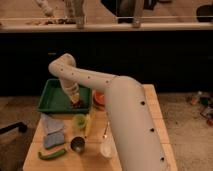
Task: Place grapes in tray
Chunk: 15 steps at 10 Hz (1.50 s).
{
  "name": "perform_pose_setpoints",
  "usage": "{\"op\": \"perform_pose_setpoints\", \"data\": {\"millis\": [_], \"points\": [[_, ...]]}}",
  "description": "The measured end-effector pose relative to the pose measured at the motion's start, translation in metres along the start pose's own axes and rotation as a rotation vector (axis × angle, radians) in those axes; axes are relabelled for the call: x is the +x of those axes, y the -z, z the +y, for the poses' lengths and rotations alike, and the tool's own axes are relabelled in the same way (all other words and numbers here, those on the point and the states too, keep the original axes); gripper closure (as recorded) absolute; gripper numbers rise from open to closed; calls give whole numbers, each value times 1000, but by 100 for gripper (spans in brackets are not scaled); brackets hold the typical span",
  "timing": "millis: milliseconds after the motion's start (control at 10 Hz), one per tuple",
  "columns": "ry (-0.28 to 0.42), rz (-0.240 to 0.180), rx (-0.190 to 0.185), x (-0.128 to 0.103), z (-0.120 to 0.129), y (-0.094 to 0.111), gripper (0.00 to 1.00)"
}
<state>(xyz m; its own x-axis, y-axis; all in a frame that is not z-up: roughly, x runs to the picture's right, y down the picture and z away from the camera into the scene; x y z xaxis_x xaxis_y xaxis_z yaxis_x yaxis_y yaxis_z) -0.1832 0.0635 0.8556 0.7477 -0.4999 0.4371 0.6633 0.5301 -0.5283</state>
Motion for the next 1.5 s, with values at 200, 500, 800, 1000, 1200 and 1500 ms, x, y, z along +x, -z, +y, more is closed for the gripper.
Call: {"op": "perform_pose_setpoints", "data": {"millis": [200, 500, 800, 1000, 1200, 1500], "points": [[0, 0, -1, 0, 0, 0, 98], [0, 0, -1, 0, 0, 0, 98], [1, 0, -1, 0, 0, 0, 98], [1, 0, -1, 0, 0, 0, 98], [1, 1, -1, 0, 0, 0, 98], [1, 1, -1, 0, 0, 0, 97]]}}
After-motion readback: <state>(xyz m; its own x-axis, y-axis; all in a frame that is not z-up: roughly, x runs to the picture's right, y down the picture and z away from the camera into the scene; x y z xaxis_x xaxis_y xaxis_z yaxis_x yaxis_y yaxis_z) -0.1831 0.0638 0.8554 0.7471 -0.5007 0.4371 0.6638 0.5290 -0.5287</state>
